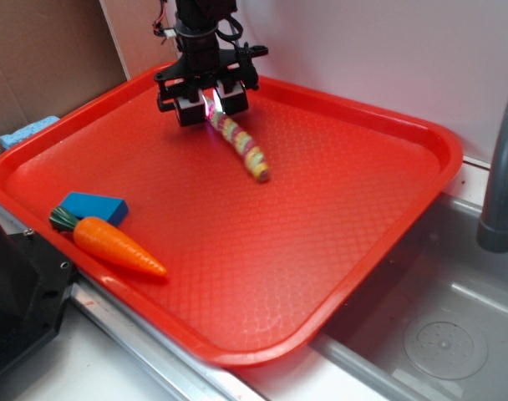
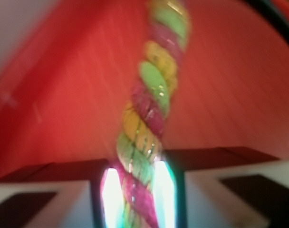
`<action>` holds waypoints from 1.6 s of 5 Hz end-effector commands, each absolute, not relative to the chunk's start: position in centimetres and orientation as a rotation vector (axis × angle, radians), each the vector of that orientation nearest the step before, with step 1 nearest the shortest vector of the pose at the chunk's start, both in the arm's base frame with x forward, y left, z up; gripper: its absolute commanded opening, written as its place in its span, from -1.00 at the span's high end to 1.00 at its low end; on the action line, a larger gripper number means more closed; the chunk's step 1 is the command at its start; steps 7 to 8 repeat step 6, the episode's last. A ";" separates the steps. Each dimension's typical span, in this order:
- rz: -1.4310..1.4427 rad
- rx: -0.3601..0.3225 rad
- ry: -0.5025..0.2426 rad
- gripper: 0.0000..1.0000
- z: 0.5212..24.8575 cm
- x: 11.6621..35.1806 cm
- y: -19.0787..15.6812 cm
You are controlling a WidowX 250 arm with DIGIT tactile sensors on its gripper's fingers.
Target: Grab the multicolored rope.
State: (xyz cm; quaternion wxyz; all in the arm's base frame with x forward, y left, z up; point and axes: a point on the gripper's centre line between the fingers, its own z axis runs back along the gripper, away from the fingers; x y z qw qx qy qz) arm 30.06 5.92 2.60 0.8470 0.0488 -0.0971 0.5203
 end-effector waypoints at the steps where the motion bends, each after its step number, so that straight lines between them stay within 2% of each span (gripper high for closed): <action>1: 0.629 -0.052 -0.110 1.00 11.5 27.6 3.7; 2: 0.378 -0.008 -0.039 1.00 14.3 25.5 1.5; 3: 0.207 -0.027 -0.020 1.00 17.3 22.9 0.7; 4: 0.163 -0.040 -0.015 1.00 19.9 20.7 0.5; 5: 0.181 -0.048 -0.058 1.00 20.9 19.5 0.5; 6: 0.204 -0.045 -0.053 1.00 20.3 20.4 1.0; 8: 0.204 -0.045 -0.053 1.00 20.3 20.4 1.0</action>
